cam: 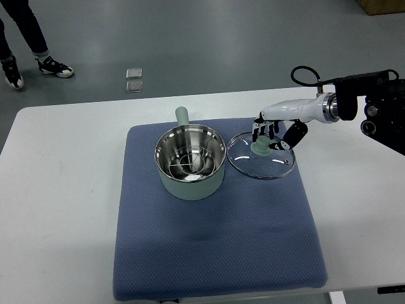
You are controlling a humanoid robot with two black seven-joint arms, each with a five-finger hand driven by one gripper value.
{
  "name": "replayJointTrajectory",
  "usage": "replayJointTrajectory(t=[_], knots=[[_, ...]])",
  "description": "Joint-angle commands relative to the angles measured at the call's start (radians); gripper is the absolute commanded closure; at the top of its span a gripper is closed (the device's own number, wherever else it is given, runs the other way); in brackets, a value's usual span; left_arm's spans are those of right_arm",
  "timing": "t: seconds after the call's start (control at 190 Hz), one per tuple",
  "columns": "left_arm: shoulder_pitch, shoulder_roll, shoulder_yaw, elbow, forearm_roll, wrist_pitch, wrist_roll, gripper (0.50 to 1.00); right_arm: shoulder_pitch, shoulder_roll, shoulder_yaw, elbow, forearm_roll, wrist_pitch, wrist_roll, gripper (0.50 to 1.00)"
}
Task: Open lid and place right of pot
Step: 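Release the lid and withdraw the right hand away from the pot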
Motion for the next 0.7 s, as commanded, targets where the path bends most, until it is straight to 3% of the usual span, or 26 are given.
replayJointTrajectory(t=[0.0,0.189,0.341,0.504,0.551,0.556,0.567,0.672,0.677,0.693], knots=[[0.000,0.000,0.000,0.000,0.000,0.000,0.000,0.500,-0.013,0.013,0.010,-0.003,0.015,-0.033,0.000,0.587],[0.000,0.000,0.000,0.000,0.000,0.000,0.000,0.500,-0.019,0.027,0.018,-0.028,0.099,-0.068,0.000,0.576],[0.000,0.000,0.000,0.000,0.000,0.000,0.000,0.500,-0.030,0.094,0.020,-0.155,0.437,-0.126,-0.005,0.576],[0.000,0.000,0.000,0.000,0.000,0.000,0.000,0.500,-0.041,0.108,0.021,-0.264,0.863,-0.129,-0.040,0.576],[0.000,0.000,0.000,0.000,0.000,0.000,0.000,0.500,-0.041,0.108,0.021,-0.264,0.863,-0.129,-0.040,0.576],[0.000,0.000,0.000,0.000,0.000,0.000,0.000,0.500,-0.041,0.119,0.021,-0.288,1.020,-0.126,-0.055,0.576],[0.000,0.000,0.000,0.000,0.000,0.000,0.000,0.500,-0.041,0.122,0.021,-0.294,1.055,-0.126,-0.058,0.576],[0.000,0.000,0.000,0.000,0.000,0.000,0.000,0.500,-0.042,0.130,0.020,-0.316,1.190,-0.112,-0.071,0.576],[0.000,0.000,0.000,0.000,0.000,0.000,0.000,0.500,-0.050,0.131,0.017,-0.330,1.303,-0.109,-0.083,0.574],[0.000,0.000,0.000,0.000,0.000,0.000,0.000,0.500,-0.051,0.133,0.016,-0.331,1.324,-0.108,-0.086,0.574]])
